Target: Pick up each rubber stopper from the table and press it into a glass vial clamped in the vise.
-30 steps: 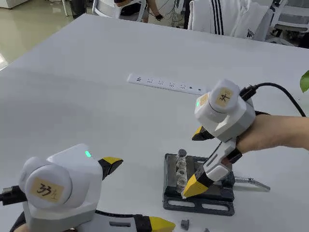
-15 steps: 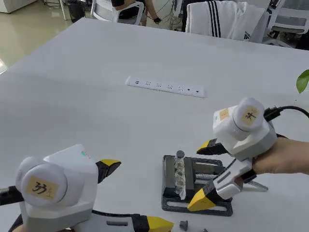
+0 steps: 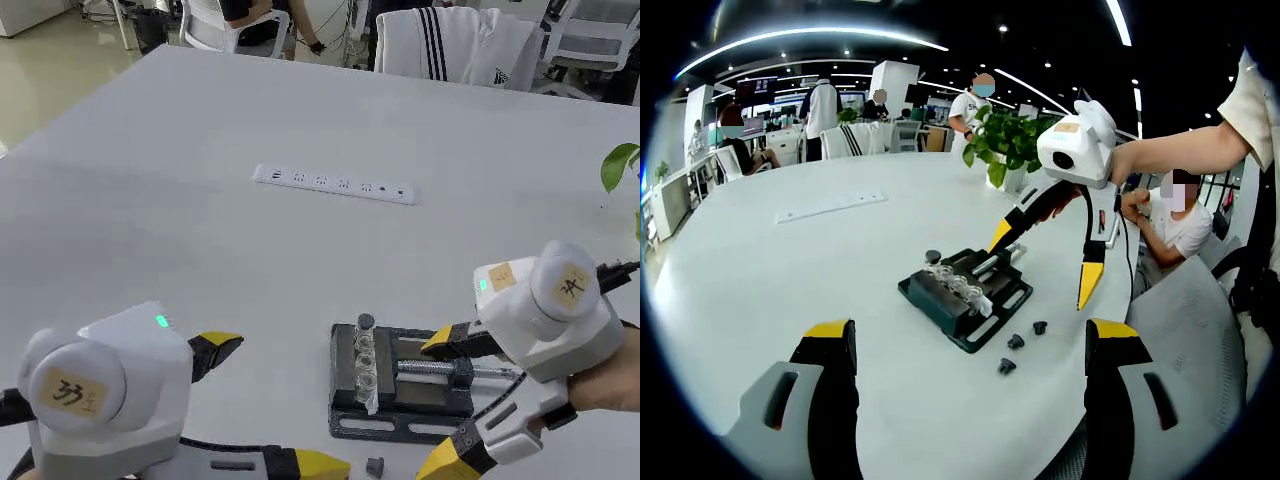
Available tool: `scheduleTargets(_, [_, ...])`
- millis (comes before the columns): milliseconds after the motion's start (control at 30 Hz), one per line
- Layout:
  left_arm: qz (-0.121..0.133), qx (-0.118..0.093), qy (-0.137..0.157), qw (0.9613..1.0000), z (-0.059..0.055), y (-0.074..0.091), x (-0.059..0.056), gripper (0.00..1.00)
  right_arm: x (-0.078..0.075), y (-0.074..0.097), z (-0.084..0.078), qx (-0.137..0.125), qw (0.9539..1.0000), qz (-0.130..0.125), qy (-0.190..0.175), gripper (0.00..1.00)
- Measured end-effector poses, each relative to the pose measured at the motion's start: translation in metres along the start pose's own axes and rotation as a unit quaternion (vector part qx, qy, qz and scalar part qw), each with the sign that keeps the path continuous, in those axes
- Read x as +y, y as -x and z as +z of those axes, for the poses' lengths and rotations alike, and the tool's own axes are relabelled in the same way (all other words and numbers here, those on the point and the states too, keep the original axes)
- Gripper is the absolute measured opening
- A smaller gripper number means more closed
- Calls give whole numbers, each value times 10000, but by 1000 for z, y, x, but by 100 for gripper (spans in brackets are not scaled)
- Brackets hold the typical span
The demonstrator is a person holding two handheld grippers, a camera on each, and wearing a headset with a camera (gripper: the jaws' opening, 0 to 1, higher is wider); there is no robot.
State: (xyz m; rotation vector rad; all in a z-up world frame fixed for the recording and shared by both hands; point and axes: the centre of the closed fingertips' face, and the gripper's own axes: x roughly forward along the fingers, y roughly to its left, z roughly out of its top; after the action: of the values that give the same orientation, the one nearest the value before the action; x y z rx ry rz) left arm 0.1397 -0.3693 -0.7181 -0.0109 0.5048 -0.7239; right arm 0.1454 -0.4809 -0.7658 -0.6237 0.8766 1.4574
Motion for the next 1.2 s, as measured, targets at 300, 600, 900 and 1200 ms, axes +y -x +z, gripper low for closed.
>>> scheduleTargets(300, [25,-9,-42,10000,3,2,-3,94,14,-1,-22,147,9998,106,44,72])
scheduleTargets(600, [62,-27,-41,10000,2,5,-4,94,24,-13,-38,285,9991,240,190,61])
scheduleTargets(900, [59,-34,-64,10000,5,6,-13,94,28,-24,-46,371,9980,309,406,49])
scheduleTargets(1200, [74,-51,-71,9999,4,9,-12,94,27,-36,-52,480,9962,346,638,36])
